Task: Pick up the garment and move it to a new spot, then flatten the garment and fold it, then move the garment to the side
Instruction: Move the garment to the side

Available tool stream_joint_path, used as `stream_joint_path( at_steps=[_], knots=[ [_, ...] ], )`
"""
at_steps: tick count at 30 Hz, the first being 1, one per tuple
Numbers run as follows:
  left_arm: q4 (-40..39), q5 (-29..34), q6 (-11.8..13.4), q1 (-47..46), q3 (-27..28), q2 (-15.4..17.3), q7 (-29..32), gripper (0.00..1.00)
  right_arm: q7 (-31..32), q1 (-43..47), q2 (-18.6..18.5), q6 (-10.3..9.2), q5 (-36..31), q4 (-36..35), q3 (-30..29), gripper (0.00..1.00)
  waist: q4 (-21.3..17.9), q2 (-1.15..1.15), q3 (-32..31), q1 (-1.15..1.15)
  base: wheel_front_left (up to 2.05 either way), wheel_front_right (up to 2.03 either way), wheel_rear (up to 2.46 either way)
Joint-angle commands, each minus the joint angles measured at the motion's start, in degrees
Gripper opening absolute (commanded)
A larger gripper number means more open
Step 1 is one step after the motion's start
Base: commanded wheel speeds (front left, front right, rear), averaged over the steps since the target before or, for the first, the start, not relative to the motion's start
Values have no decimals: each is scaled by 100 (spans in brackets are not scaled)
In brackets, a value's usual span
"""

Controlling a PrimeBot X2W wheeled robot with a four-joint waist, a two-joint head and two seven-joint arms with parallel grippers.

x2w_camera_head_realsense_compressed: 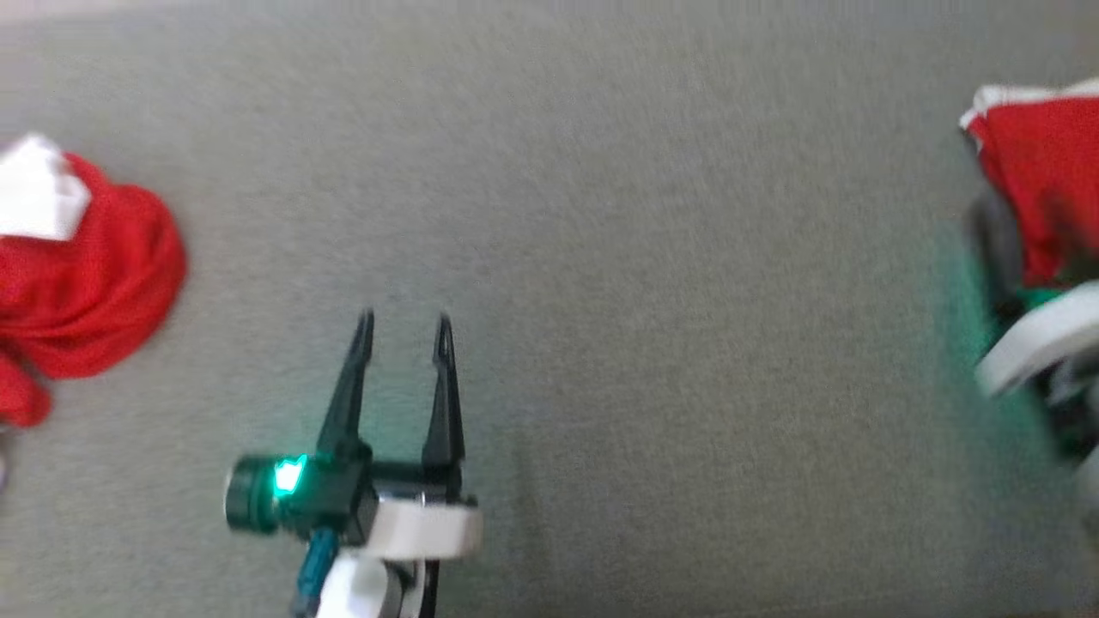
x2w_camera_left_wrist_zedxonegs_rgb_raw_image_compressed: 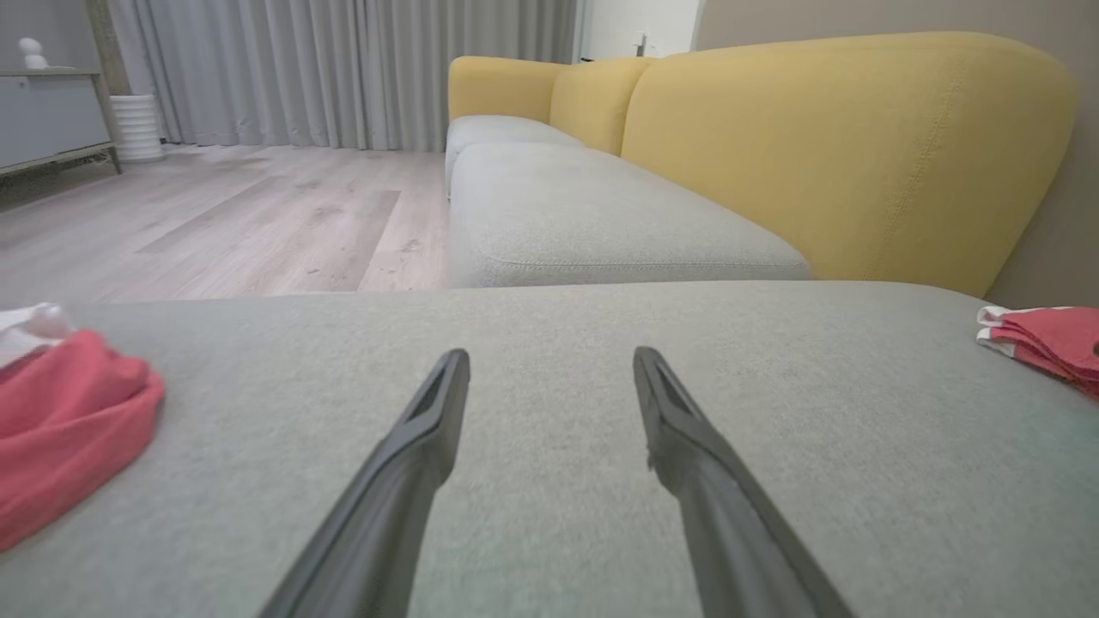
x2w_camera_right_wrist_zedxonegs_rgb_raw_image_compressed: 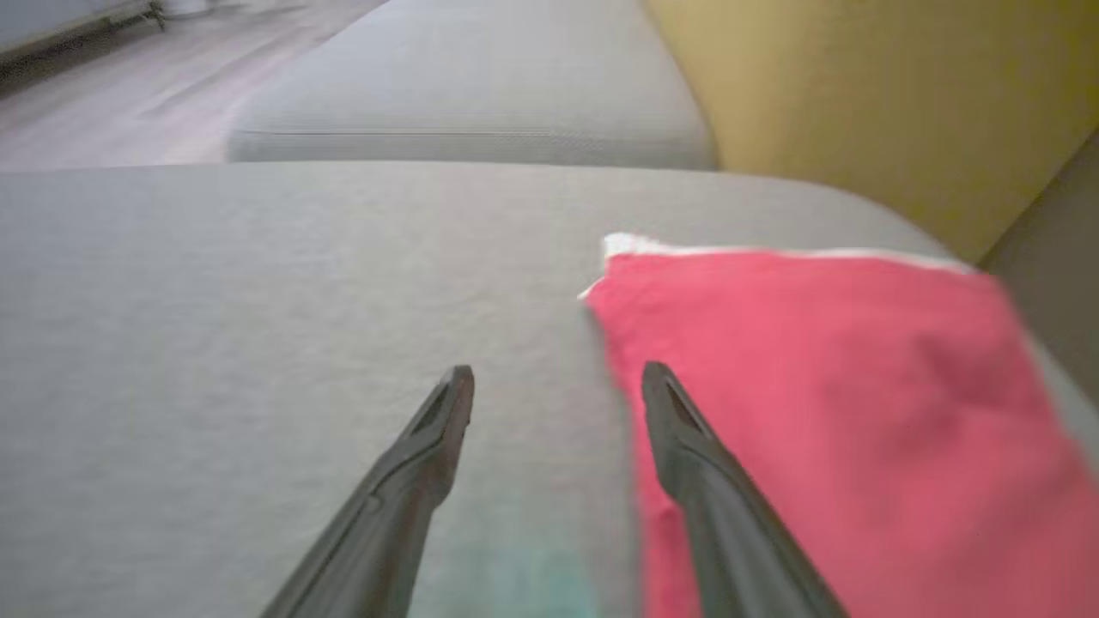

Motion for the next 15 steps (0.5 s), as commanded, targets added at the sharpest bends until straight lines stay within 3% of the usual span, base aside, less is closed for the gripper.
stream_joint_path(
  at_steps=[1, 7, 15],
  knots=[
    [-117, -34, 5, 98, 143, -12, -24, 100, -85, 328, 2, -4, -23, -148, 68, 100, 348, 0, -560, 1, 0, 0, 0],
    [-19, -91, -67, 562, 317, -12, -24, 100, -100, 1288, 971, -4, -300, -828, -259, 100, 674, 0, -1351, 1, 0, 0, 0],
    [-68, 8, -254, 1221, 712, -7, -24, 100, -102, 3036, 2238, -4, -1622, -2268, -1601, 100, 860, 0, -2124, 1, 0, 0, 0]
  ],
)
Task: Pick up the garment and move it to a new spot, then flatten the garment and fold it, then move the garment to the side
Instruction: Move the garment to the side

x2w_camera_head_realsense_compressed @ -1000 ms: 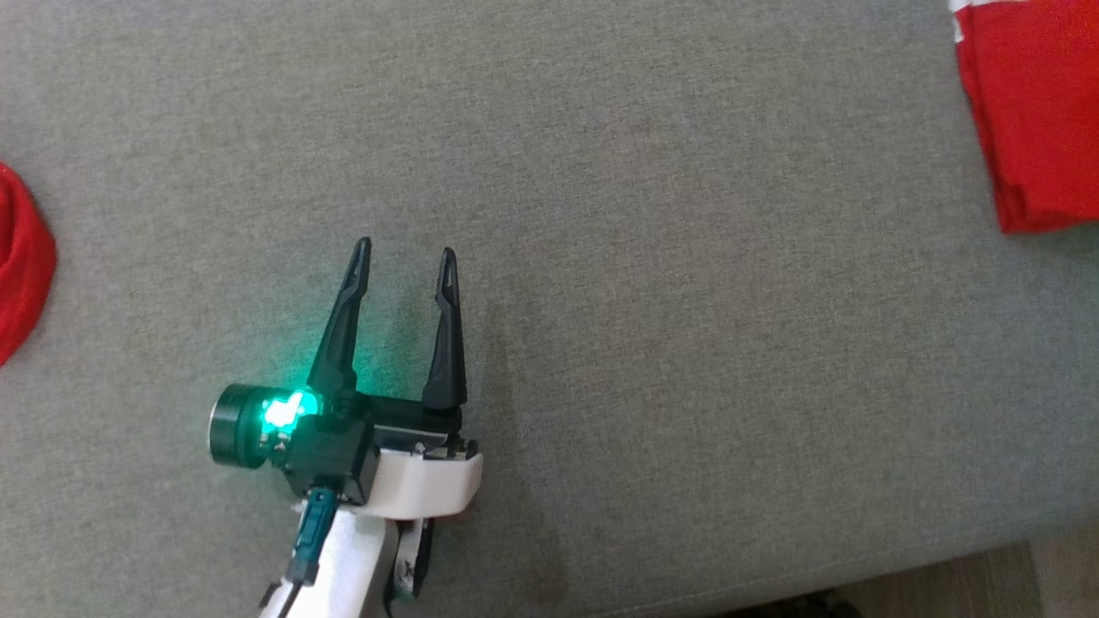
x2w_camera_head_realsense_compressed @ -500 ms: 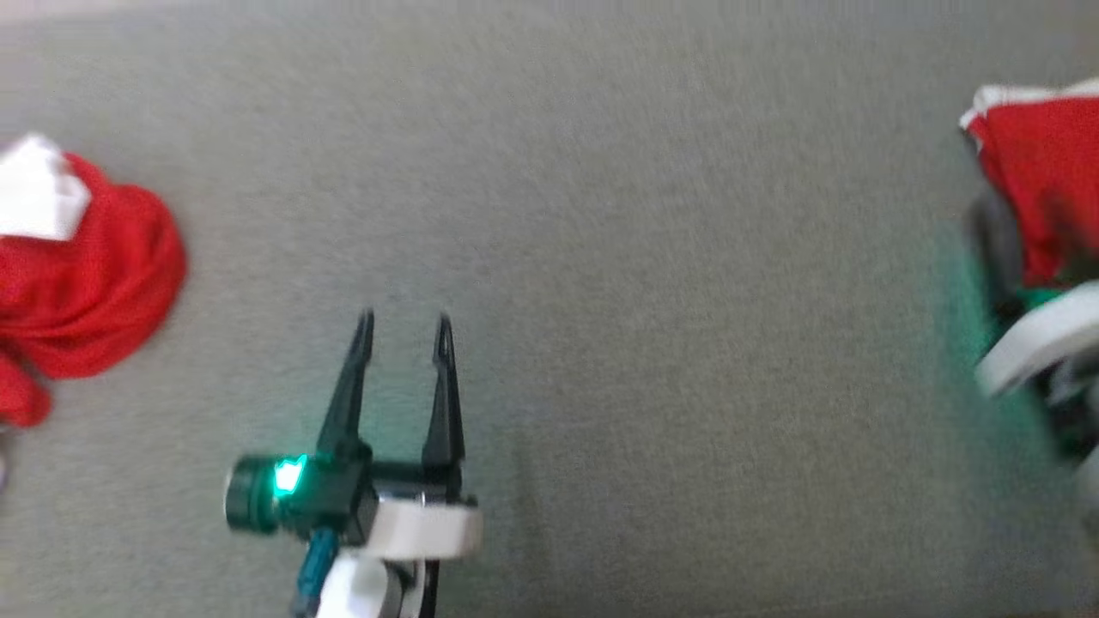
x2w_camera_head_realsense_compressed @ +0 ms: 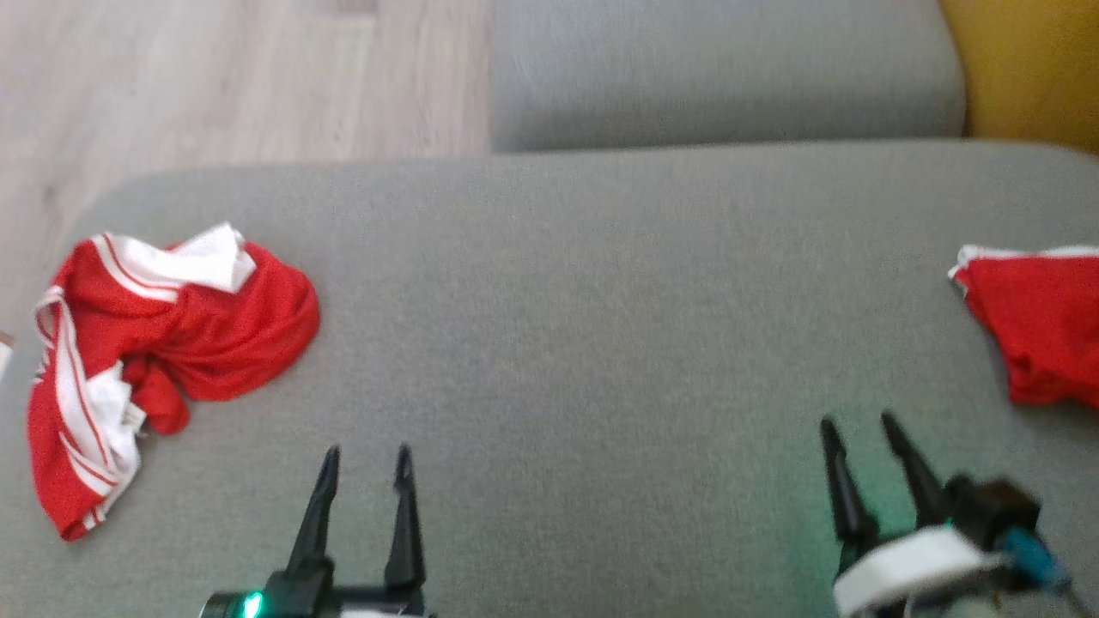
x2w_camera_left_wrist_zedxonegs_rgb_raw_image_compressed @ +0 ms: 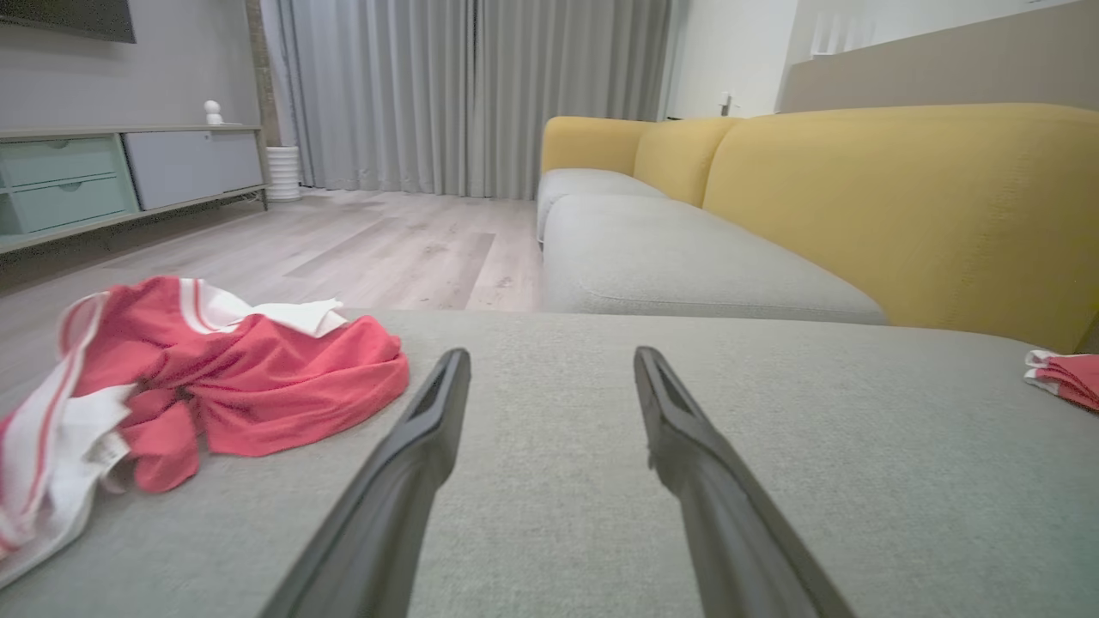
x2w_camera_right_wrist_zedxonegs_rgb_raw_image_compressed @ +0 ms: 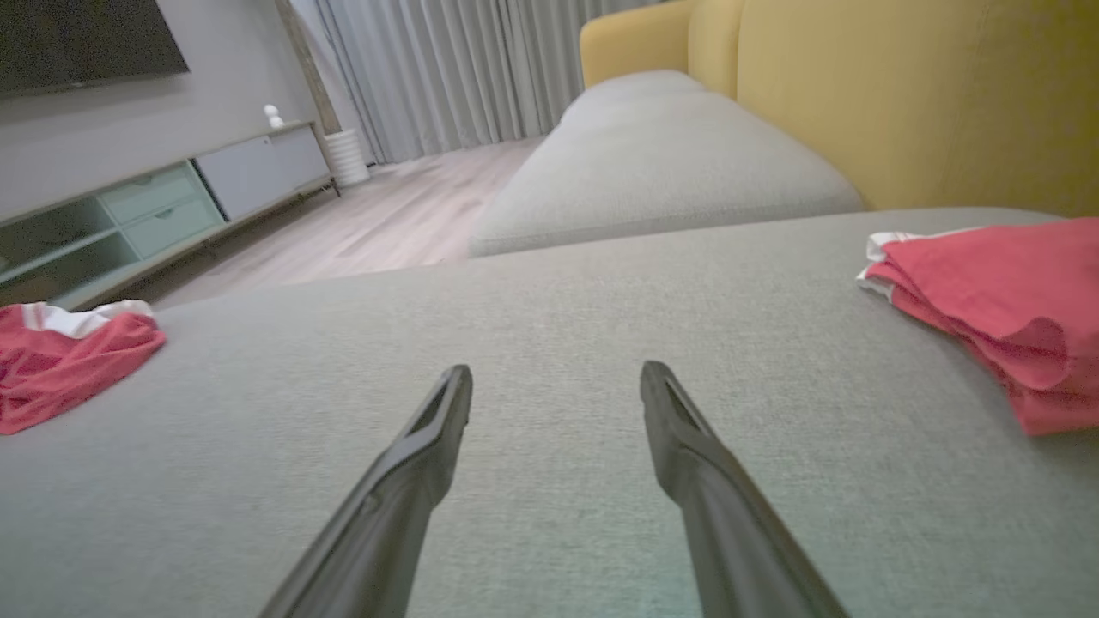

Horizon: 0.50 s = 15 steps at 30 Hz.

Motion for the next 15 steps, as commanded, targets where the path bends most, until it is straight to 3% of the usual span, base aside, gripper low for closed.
stream_joint_path(
  at_steps=[1, 7, 15],
  knots=[
    [-197, 48, -16, -78, 269, -13, -25, 100, -77, 29, 70, -4, -232, -395, 14, 100, 158, 0, -307, 3, 0, 0, 0],
    [-194, 93, -135, 294, 560, -15, -25, 100, -77, 821, 354, -4, -813, -1156, -214, 100, 130, 0, -489, 3, 0, 0, 0],
    [-182, 144, -254, 338, 662, -16, -25, 100, -77, 986, 426, -4, -829, -1249, -256, 100, 108, 0, -597, 3, 0, 0, 0]
  ],
)
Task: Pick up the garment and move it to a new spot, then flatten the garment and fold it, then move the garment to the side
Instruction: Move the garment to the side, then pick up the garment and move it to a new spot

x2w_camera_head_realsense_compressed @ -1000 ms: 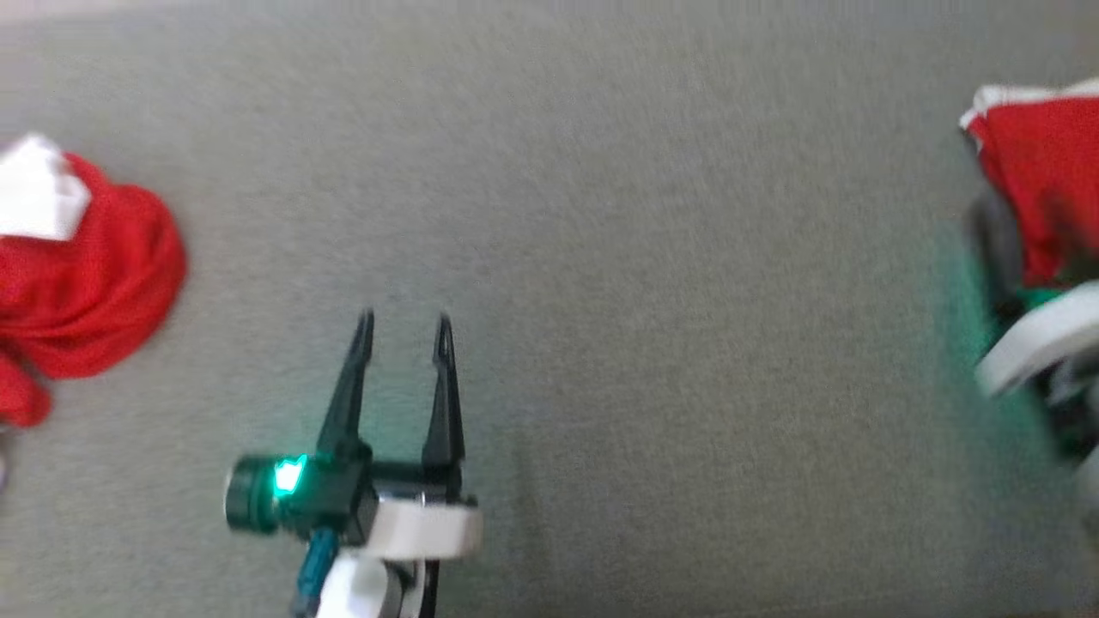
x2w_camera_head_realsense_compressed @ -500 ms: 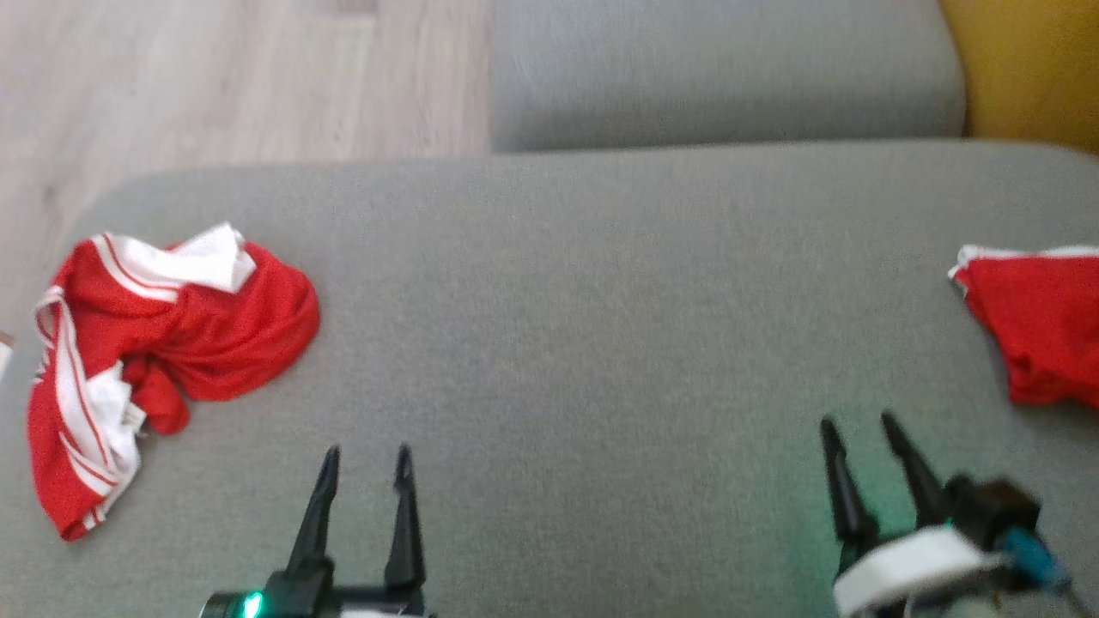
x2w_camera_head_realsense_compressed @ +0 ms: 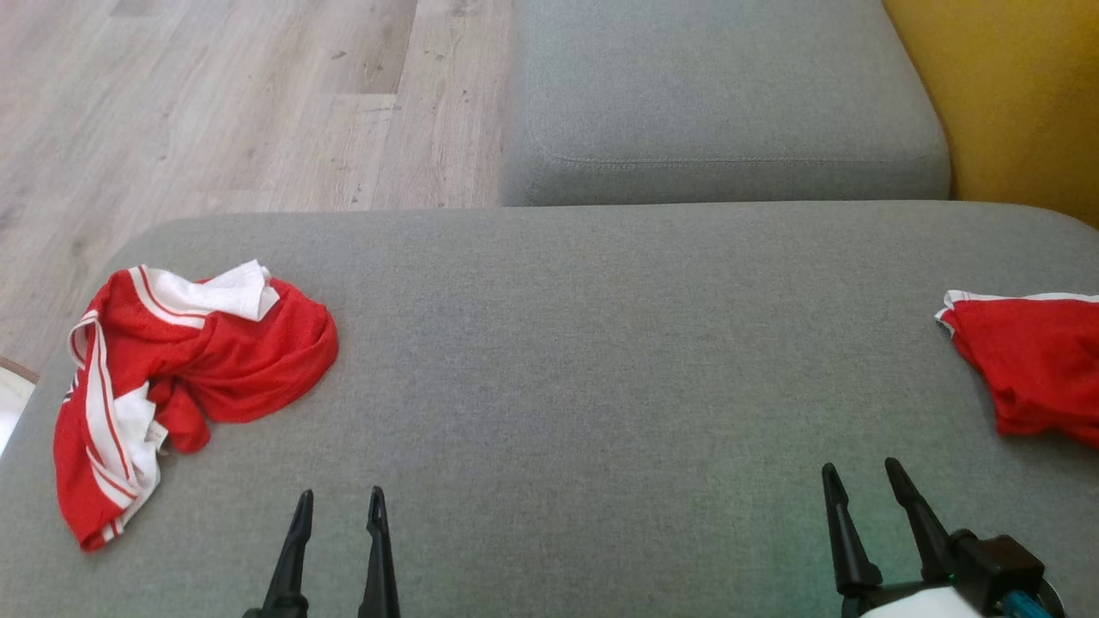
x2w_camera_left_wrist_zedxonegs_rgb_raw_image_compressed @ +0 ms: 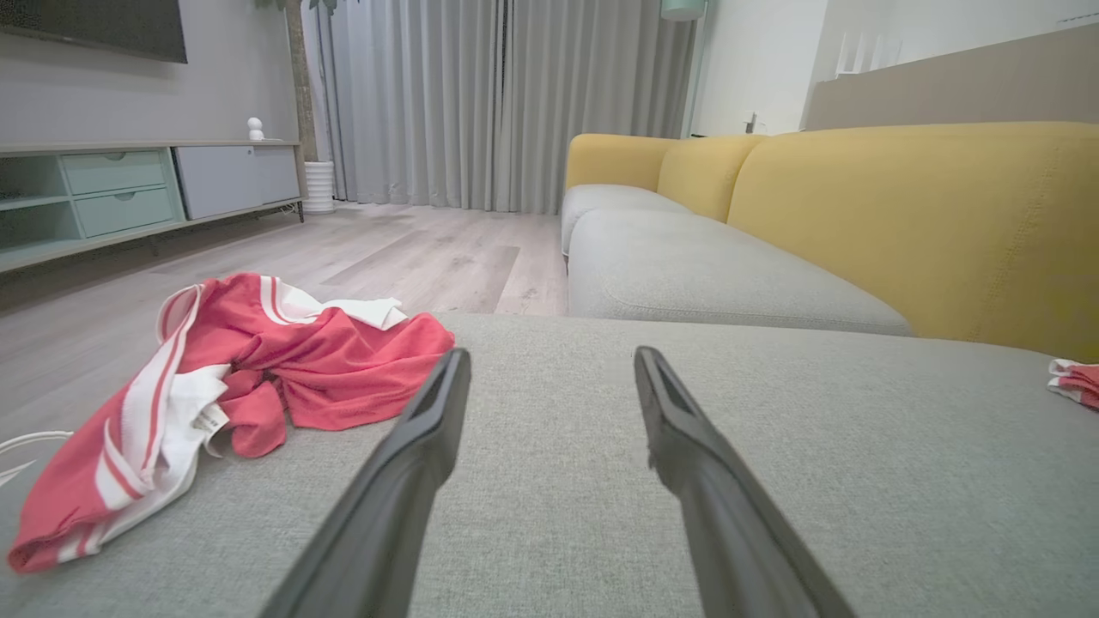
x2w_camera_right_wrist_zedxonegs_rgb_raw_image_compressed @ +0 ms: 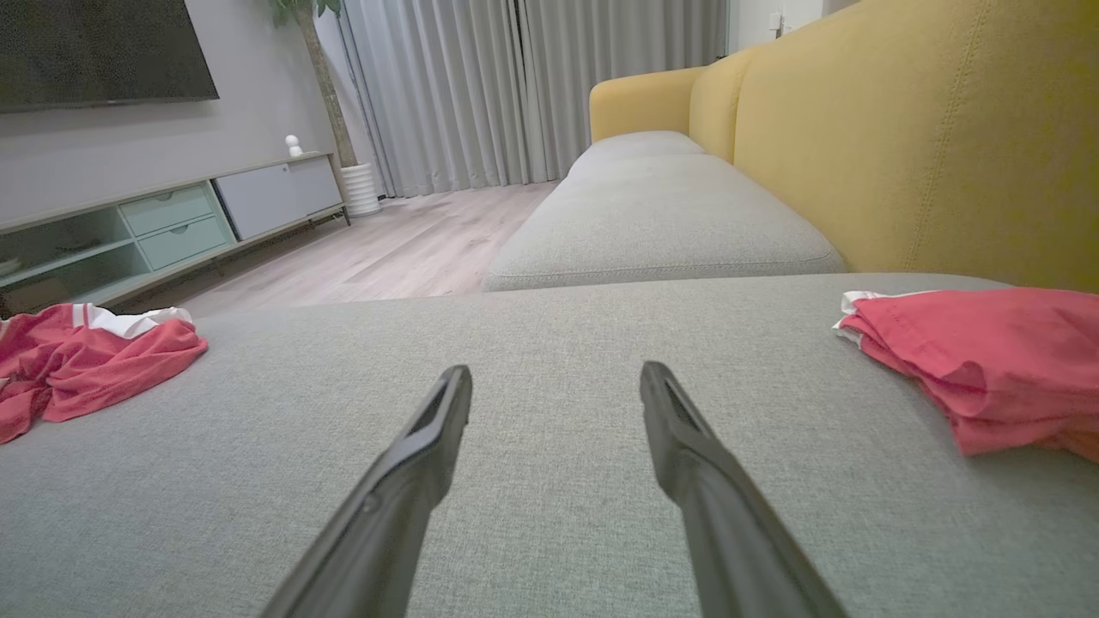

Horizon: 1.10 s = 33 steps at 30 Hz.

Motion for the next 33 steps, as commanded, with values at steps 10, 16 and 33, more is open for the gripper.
stream_joint_path(
  at_steps=[10, 16, 33],
  knots=[
    [-156, 65, 5, -262, 140, -31, -25, 100, -77, -153, -4, -4, -27, -173, 143, 100, -34, 0, 4, 0, 0, 0, 0],
    [-161, 136, -11, -253, 179, -31, -25, 100, -77, -128, 13, -4, -37, -158, 116, 100, -29, 0, -39, 0, 0, 0, 0],
    [-200, 197, -70, -302, 222, -31, -25, 100, -78, -29, 50, -4, -37, -202, 255, 100, 913, 0, 18, 0, 0, 0, 0]
  ],
)
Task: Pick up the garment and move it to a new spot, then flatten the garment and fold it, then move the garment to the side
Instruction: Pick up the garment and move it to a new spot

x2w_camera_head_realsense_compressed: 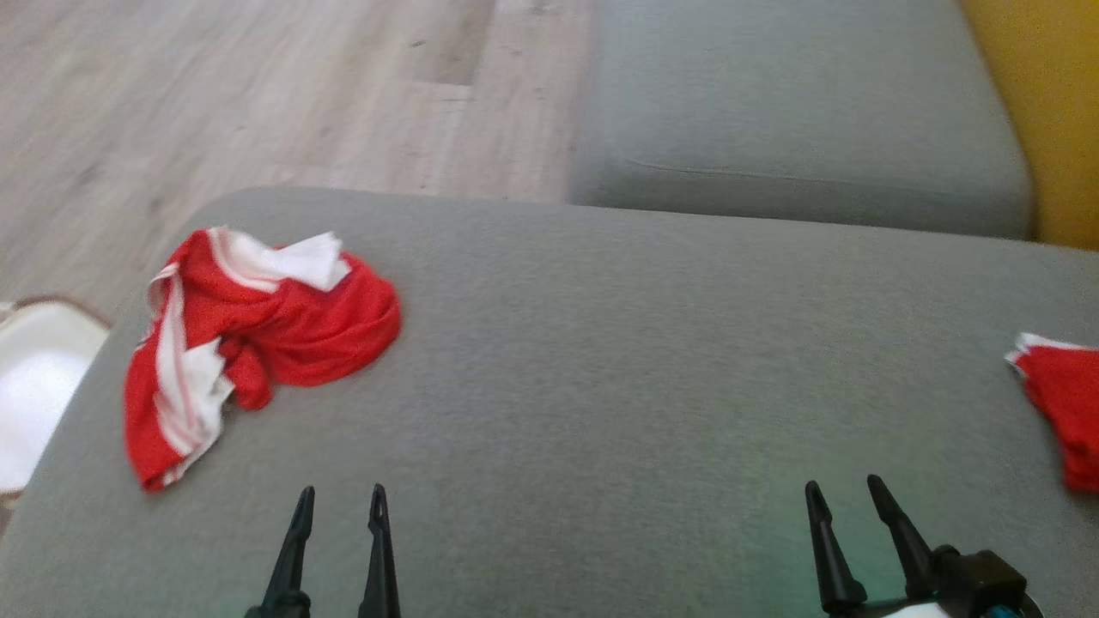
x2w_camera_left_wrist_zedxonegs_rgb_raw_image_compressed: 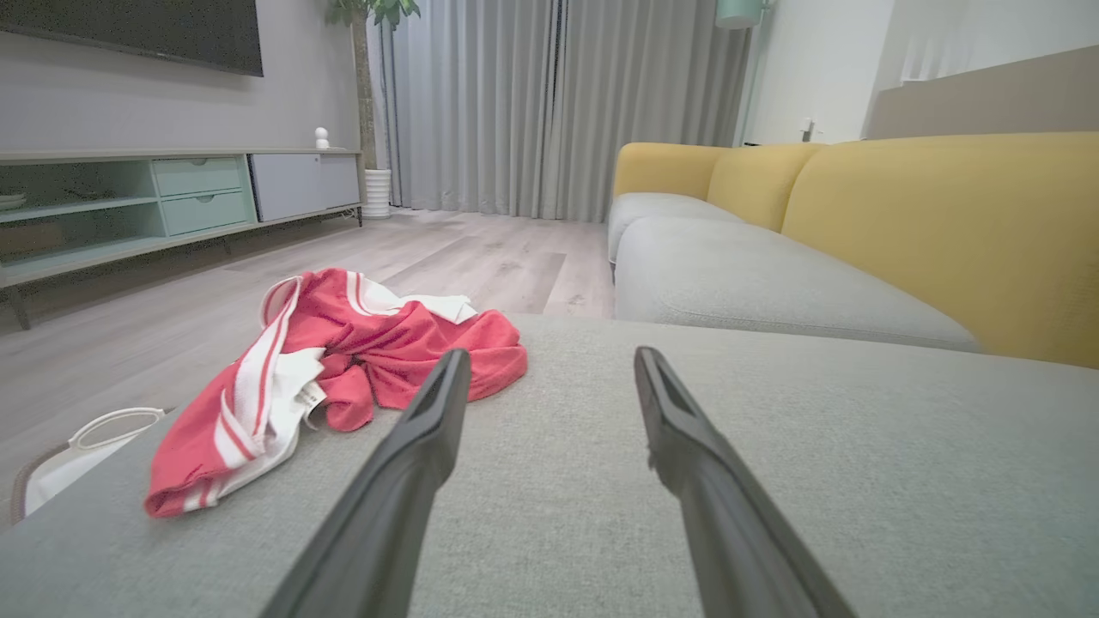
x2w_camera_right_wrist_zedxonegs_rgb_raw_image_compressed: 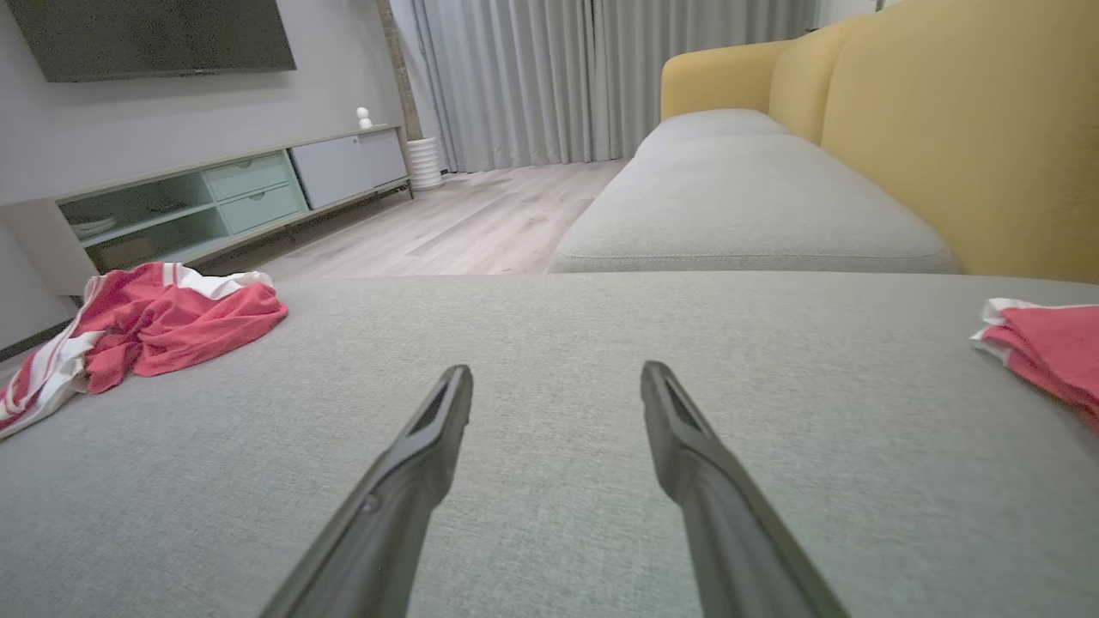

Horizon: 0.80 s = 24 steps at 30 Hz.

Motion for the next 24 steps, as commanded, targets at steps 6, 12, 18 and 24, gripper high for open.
stream_joint_path(
  at_steps=[6, 12, 18, 24],
  knots=[
    [-236, 74, -53, -293, 261, -31, -25, 100, -78, -189, -21, -4, 30, -187, 160, 100, 1061, 0, 93, 0, 0, 0, 0],
    [-413, 1, 52, -267, 380, -31, -25, 100, -78, -321, -75, -4, 32, -165, 232, 100, 1525, 0, 289, 0, 0, 0, 0],
    [-581, -37, 201, -294, 475, -31, -25, 100, -78, -398, -267, -4, 63, -164, 298, 100, 1688, 0, 493, 0, 0, 0, 0],
    [-774, 183, 84, -870, 707, 48, -25, 100, -78, -372, -505, -4, 3, -320, 224, 100, 1741, 0, 934, 0, 0, 0, 0]
  ],
)
